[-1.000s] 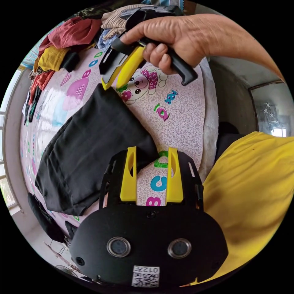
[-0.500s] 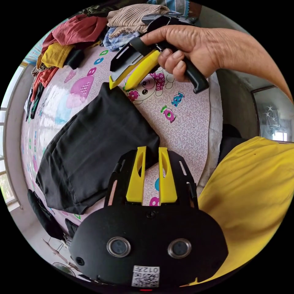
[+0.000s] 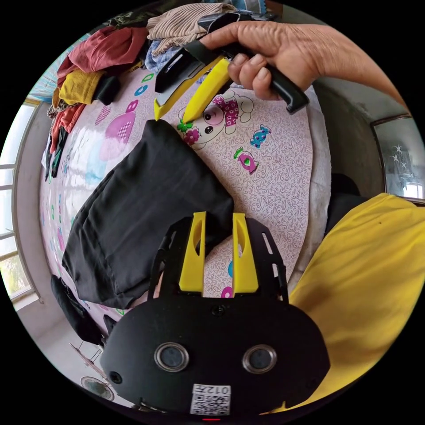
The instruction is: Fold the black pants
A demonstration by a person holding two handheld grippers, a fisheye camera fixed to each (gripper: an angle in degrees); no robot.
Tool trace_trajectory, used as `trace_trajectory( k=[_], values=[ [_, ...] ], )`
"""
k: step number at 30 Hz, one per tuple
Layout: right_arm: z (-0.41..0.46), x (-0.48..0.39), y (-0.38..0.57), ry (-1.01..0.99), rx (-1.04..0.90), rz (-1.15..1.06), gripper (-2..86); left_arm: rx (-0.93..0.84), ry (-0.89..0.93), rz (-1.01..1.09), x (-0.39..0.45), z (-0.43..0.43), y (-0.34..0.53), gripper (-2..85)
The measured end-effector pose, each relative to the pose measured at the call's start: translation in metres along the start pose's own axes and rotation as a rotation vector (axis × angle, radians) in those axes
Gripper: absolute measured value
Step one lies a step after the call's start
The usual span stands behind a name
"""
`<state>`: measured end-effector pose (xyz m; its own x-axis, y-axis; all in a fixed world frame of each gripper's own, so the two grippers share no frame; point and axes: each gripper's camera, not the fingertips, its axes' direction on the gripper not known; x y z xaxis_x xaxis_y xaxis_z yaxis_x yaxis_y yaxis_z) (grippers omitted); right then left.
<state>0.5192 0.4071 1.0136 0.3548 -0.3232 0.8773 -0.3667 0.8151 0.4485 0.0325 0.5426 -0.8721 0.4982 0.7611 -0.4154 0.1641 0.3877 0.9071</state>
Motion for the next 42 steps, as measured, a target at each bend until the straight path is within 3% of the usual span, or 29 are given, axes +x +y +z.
trace_trajectory(
  k=[11,16,20,28,31,35,42],
  values=[
    [0.01,-0.019,-0.005,0.043,-0.046,-0.021,3.7,0.018,0.049,-0.084,-0.041,0.04,0.031,1.5],
    [-0.026,-0.01,0.015,-0.032,-0.022,-0.002,2.5,0.067,0.31,-0.131,-0.085,0.048,0.055,0.7],
    [-0.082,0.004,0.045,-0.147,0.026,0.026,2.3,0.139,0.417,-0.098,-0.095,0.044,0.066,0.6],
    [-0.206,-0.001,0.135,-0.244,0.17,0.0,2.3,0.354,0.857,-0.018,-0.114,0.041,0.099,0.6],
    [-0.245,-0.018,0.17,-0.316,0.25,-0.032,2.4,0.462,0.943,0.031,-0.125,0.032,0.12,0.5],
    [-0.259,-0.063,0.186,-0.388,0.293,-0.137,2.3,0.576,0.954,0.059,-0.156,0.023,0.156,0.5],
    [-0.197,-0.116,0.132,-0.512,0.224,-0.205,2.1,0.673,0.973,-0.141,-0.271,0.063,0.238,0.4]
  ],
)
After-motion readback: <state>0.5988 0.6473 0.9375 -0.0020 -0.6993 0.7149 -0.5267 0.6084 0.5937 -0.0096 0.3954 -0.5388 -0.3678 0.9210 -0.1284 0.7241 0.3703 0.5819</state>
